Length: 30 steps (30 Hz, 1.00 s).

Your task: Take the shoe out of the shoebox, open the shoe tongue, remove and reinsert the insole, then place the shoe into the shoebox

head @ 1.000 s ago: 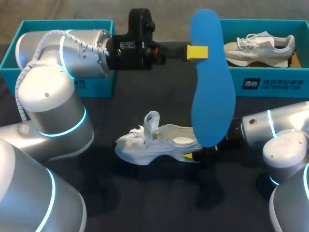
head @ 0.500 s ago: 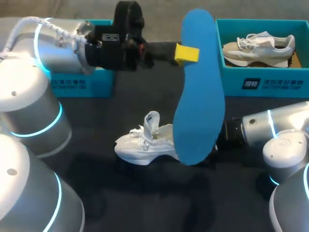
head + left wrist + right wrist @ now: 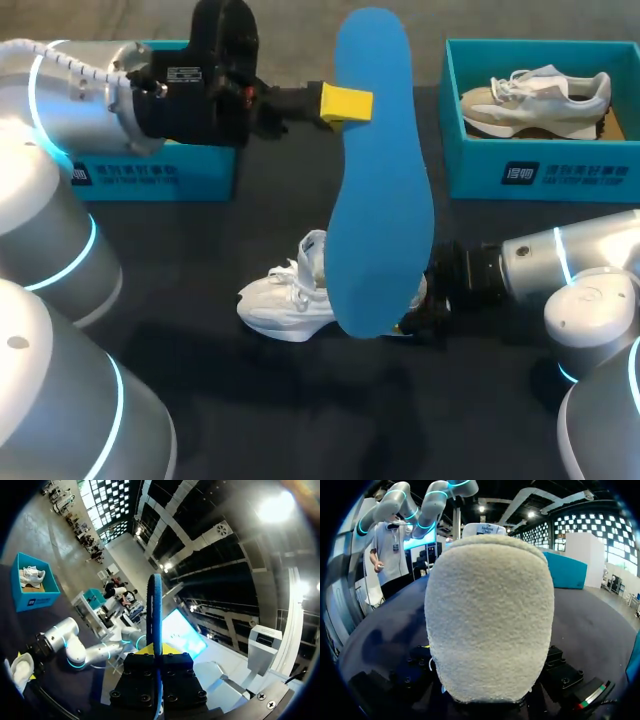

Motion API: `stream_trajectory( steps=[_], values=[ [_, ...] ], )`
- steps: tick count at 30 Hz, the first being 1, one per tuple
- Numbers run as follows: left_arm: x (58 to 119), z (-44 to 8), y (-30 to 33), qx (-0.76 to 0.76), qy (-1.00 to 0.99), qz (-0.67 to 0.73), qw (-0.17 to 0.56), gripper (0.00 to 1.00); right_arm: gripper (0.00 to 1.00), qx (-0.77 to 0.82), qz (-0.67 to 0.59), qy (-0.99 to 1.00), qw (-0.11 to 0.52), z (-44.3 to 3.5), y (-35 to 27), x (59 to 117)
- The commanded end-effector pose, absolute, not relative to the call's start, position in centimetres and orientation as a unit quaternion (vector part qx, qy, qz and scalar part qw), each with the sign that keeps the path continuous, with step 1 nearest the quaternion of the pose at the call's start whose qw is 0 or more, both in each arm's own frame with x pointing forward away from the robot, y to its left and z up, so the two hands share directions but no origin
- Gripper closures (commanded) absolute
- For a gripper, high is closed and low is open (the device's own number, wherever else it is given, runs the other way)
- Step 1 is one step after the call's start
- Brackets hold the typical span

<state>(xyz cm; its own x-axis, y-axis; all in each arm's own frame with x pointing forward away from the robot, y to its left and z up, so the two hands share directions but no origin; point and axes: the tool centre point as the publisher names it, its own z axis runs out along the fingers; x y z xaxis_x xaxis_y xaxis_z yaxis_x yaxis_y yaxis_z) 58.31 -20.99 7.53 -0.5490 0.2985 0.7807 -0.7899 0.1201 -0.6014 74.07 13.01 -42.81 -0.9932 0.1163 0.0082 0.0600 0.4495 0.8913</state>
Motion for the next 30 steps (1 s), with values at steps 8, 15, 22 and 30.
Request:
stream_trajectory(
  steps=[8, 15, 22, 30],
  values=[
    [58.05, 7.66, -21.00, 0.186, -0.627, 0.641, 0.401, 1.00, 1.00, 0.052, 0.520, 0.852, 0.027, -42.85, 13.06, 74.12],
    [58.04, 7.67, -20.99, 0.184, -0.625, 0.649, 0.392, 1.00, 1.00, 0.052, 0.520, 0.852, 0.027, -42.85, 13.06, 74.12],
    [58.04, 7.67, -20.99, 0.184, -0.625, 0.649, 0.392, 1.00, 1.00, 0.052, 0.520, 0.852, 0.027, -42.85, 13.06, 74.12],
    [58.04, 7.67, -20.99, 0.184, -0.625, 0.649, 0.392, 1.00, 0.55, 0.052, 0.520, 0.852, 0.027, -42.85, 13.06, 74.12]
  ],
)
